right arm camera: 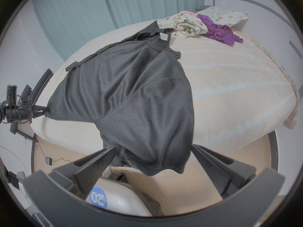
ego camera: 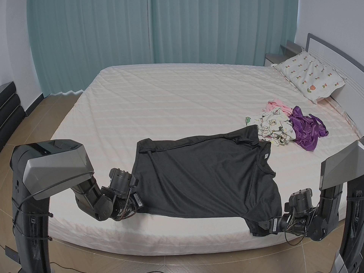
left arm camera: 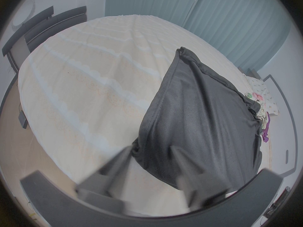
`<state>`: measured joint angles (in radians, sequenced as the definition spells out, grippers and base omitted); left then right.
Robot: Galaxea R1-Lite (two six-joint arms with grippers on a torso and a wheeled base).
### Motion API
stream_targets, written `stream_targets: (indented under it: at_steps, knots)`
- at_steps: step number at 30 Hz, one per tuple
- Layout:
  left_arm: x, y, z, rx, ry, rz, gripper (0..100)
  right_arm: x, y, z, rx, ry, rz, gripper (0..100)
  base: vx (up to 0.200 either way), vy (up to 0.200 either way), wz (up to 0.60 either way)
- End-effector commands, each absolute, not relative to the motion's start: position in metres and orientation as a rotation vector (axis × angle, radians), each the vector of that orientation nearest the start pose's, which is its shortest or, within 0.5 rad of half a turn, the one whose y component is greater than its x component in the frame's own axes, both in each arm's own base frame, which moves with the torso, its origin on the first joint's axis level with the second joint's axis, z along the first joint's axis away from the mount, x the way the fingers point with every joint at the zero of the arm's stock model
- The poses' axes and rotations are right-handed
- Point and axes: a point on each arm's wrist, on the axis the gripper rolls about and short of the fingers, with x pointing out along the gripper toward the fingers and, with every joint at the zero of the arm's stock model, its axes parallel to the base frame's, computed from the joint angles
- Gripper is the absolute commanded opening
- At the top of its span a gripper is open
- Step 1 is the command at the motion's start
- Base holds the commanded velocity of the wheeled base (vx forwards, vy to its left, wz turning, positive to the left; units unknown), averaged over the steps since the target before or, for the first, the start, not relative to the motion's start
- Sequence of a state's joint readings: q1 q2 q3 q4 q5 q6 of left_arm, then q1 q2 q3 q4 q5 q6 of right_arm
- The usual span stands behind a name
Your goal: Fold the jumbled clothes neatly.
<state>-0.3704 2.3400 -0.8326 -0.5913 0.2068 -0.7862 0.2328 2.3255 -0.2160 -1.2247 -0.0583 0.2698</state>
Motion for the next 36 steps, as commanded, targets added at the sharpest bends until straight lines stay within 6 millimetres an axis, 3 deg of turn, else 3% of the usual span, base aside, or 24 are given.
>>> stream_targets:
  at_steps: [1, 6, 11, 12, 36]
  knots:
    - [0.335, -0.126, -0.043, -0.459, 0.891, 0.207, 0, 0.237, 0.058, -0.056, 0.114, 0.905, 0.054, 100, 0.000, 0.000, 0.00]
    - [0.333, -0.122, -0.043, -0.459, 0.897, 0.222, 0, 0.238, 0.058, -0.057, 0.116, 0.896, 0.053, 100, 0.000, 0.000, 0.00]
    - [0.319, -0.116, -0.036, -0.448, 0.916, 0.231, 0, 0.233, 0.056, -0.058, 0.112, 0.916, 0.047, 100, 0.000, 0.000, 0.00]
    - [0.316, -0.115, -0.033, -0.448, 0.918, 0.231, 0, 0.233, 0.056, -0.058, 0.112, 0.919, 0.046, 0, 0.000, 0.000, 0.00]
    - [0.291, -0.109, -0.040, -0.359, 1.056, 0.264, 0, 0.214, 0.047, -0.059, 0.089, 0.988, 0.019, 0, 0.000, 0.000, 0.00]
